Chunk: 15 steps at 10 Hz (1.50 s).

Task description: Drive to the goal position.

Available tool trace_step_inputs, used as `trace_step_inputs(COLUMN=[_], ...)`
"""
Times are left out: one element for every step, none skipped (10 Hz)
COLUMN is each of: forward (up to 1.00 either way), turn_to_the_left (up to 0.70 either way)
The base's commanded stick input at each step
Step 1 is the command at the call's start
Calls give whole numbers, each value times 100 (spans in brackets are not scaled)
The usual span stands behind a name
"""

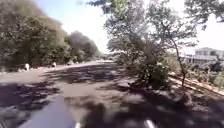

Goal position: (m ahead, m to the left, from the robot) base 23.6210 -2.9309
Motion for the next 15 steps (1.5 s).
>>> trace_step_inputs(forward=[50,50,50,50,50,50,50,50,50,50,50,50,50,50,50], turn_to_the_left=[0,0,0,0,0,0,0,0,0,0,0,0,0,0,0])
